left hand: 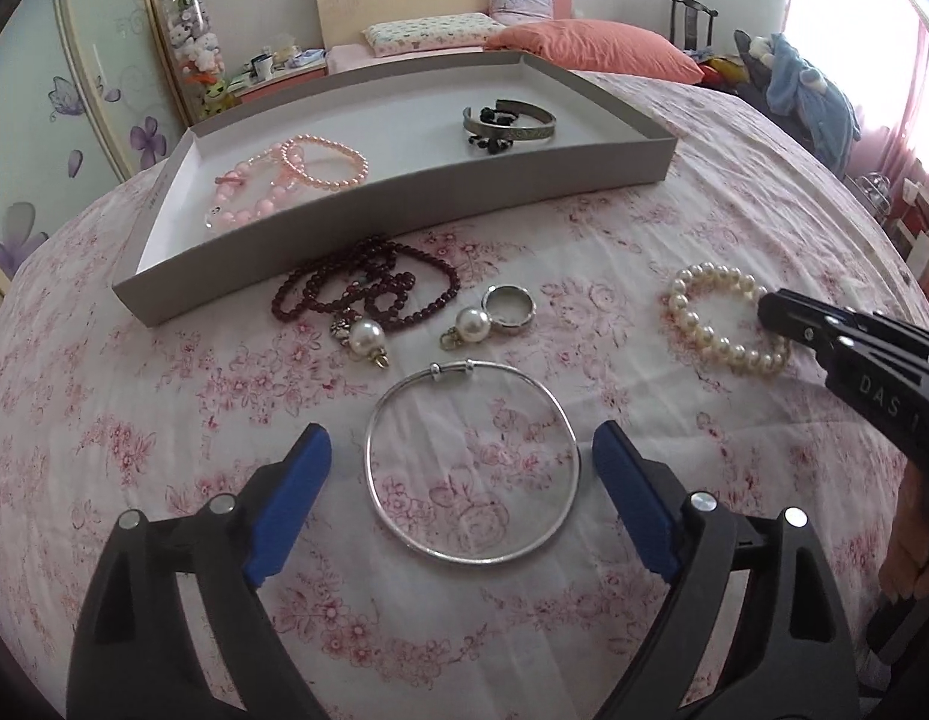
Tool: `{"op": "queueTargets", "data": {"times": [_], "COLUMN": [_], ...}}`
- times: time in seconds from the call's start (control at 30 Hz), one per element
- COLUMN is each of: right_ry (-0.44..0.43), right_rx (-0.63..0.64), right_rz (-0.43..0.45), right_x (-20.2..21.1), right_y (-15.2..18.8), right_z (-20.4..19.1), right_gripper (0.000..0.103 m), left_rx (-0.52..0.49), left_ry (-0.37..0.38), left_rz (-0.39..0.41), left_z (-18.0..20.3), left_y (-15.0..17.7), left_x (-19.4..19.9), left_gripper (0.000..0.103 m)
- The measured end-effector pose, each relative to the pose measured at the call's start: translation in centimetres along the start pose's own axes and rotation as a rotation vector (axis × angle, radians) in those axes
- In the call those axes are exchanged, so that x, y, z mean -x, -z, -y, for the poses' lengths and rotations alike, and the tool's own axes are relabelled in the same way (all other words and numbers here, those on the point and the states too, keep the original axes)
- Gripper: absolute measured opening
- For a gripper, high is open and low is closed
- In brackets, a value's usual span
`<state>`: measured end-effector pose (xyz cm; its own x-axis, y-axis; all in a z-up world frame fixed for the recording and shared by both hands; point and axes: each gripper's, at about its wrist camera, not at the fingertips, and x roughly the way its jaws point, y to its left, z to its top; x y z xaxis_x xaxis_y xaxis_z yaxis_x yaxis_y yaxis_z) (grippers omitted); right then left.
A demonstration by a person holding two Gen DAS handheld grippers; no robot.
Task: Organize jewelry
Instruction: 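Grasp the white pearl bracelet with the right tool, then lift the white pearl bracelet with the right tool while the left tool grasps the silver bangle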
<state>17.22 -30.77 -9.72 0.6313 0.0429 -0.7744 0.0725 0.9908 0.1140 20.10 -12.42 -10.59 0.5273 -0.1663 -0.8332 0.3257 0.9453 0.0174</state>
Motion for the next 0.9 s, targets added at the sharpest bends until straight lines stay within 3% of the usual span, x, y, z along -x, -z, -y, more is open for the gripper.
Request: {"op": "queueTargets", "data": {"times": [0.17,0.4,0.67,0.9], "right_ry": [-0.001,-0.02,-0.009,-0.002], "right_rx": [-0.002,0.004,0.046,0.053], "right_rz": [0.001,-0.002,0.0,-0.002], "right_x": [0.0,0.0,0.0,-0.2], "right_y": [0.1,0.0,0.2,0.1], "right_z": [0.1,-0.2,-1.3,-1.3], "right_gripper": [0.011,0.011,0.011,0.014], "left_rx": [0.005,0.043,0.15,0.155], "left_ry": [-0.002,-0.032,-0.106,-0.112], "left_rz": [0.022,0.027,0.013,0.022], "left_z": [0.0,-2.1,-8.2,-8.6], "left_y": [0.1,0.7,2.0,2.5], "left_x": [0.5,1.2,2.2,2.4], "left_gripper": [0.07,0.07,0.07,0.072]}}
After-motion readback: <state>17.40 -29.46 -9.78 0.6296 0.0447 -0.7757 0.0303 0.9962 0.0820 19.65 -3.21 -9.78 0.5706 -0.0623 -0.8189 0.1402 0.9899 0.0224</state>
